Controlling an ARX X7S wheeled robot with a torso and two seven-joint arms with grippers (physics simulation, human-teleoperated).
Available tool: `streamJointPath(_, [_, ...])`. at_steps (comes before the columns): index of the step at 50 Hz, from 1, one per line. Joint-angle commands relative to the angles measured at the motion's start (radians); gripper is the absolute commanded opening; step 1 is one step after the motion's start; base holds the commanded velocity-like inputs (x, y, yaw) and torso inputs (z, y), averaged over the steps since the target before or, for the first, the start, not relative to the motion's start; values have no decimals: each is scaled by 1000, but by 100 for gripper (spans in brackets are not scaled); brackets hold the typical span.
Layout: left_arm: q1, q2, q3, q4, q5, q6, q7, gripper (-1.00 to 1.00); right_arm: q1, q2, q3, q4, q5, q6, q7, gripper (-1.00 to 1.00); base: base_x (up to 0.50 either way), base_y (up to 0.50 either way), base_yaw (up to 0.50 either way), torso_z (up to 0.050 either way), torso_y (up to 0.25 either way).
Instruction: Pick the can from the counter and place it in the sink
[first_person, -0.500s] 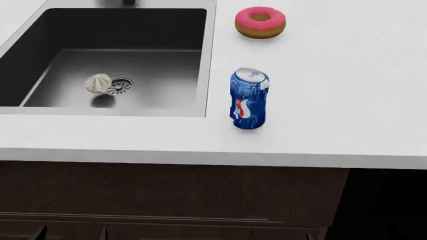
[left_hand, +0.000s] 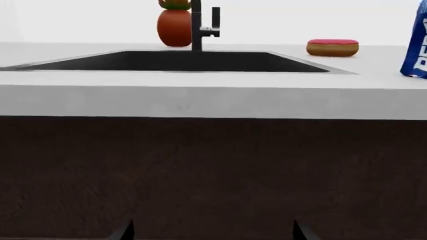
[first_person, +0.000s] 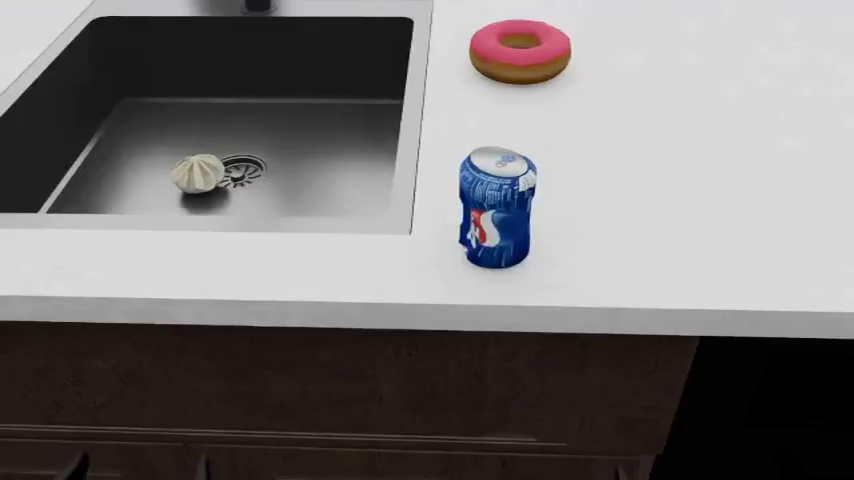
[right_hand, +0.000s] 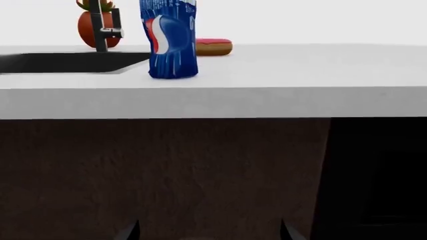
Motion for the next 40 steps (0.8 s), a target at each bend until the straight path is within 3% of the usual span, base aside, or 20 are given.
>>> streamJointPath(1, [1,-15,4,82,7,-86,-79,100,-28,26,-26,-106,10,50,33,100,0,0,0,0,0])
streamJointPath(9, [-39,-61,-61,419,-43,-422,-128,100,-36,65,-19,-425,11,289,63,100,0,0,0,0,0])
streamJointPath(14, [-128,-92,-192,558,-132,-658,-166,100,47,97,-18,-557,27,480,54,100,0,0,0,0,0])
streamJointPath(19, [-230,-180,-304,734,-143,-915,-205,100,153,111,7,-618,67,632,46,100,0,0,0,0,0])
streamJointPath(25, [-346,-232,-426,807,-172,-1105,-223,100,300,126,9,-668,76,818,62,100,0,0,0,0,0])
streamJointPath(29, [-434,-261,-429,798,-179,-1237,-244,100,434,131,10,-689,101,967,55,100,0,0,0,0,0])
streamJointPath(40, [-491,-284,-410,804,-138,-1272,-311,100,602,134,35,-719,158,1134,28,100,0,0,0,0,0])
